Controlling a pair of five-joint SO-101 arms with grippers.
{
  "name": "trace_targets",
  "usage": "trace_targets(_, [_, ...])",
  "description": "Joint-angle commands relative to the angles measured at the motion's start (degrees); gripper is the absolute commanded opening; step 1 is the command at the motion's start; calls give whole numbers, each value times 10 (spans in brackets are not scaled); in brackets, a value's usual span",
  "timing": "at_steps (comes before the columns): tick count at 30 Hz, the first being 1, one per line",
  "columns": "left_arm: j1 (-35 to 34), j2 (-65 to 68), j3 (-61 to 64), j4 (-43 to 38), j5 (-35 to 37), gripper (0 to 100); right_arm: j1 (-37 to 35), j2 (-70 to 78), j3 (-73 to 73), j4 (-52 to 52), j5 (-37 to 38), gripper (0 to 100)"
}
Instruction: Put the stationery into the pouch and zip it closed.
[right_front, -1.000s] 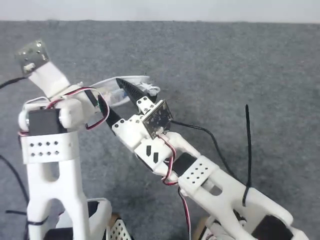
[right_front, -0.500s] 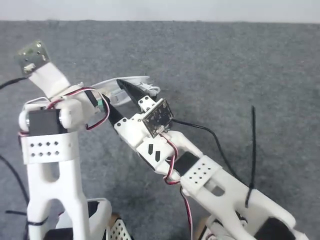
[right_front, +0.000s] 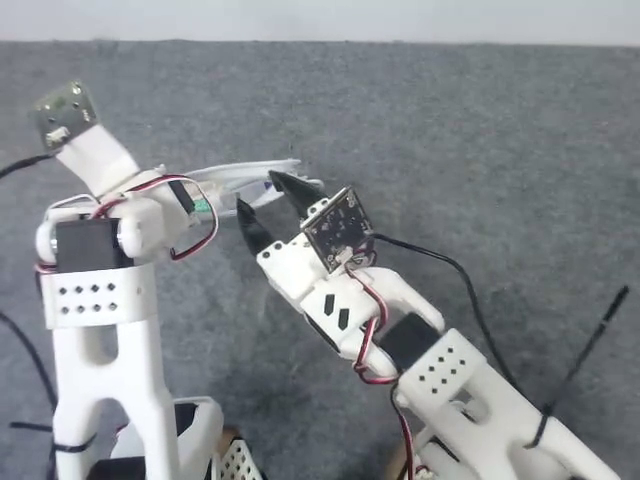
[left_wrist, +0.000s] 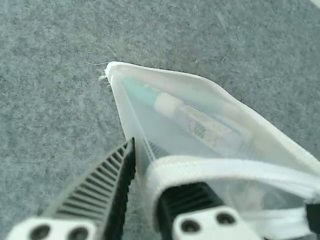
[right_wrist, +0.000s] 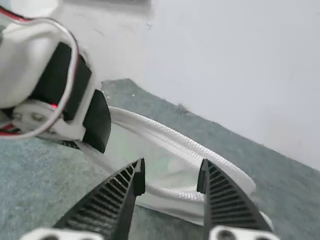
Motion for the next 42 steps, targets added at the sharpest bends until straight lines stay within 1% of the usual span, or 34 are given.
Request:
trace_targets(1, [-4,-5,-12,-17,8,11,18,-45,-9,56,4,169])
trace_targets(6, [-41,-4,-12,-20,8,11,18,-102,-9,137,4,169])
trace_targets(8, [-48,-4,-12,-20,8,11,19,-114,-9,148,12,169])
trace_targets(11, [-51,-4,-12,-20,8,11,19,-116,-8,157,47,169])
trace_targets(15, [-52,-4,-12,-20,8,11,19,-116,-5,166,52,169])
trace_targets(20, [-52,-4,-12,-20,8,11,21,-110,-5,168,53,169])
trace_targets(24, [-52,-4,-12,-20,8,11,49,-76,-10,163,53,168])
trace_targets(29, [-52,-4,-12,-20,8,11,81,-6,-48,168,50,167])
trace_targets(34, [-52,-4,-12,-19,8,11,84,47,-61,161,48,169])
trace_targets(42, [-52,-4,-12,-18,8,11,70,60,-62,109,47,169])
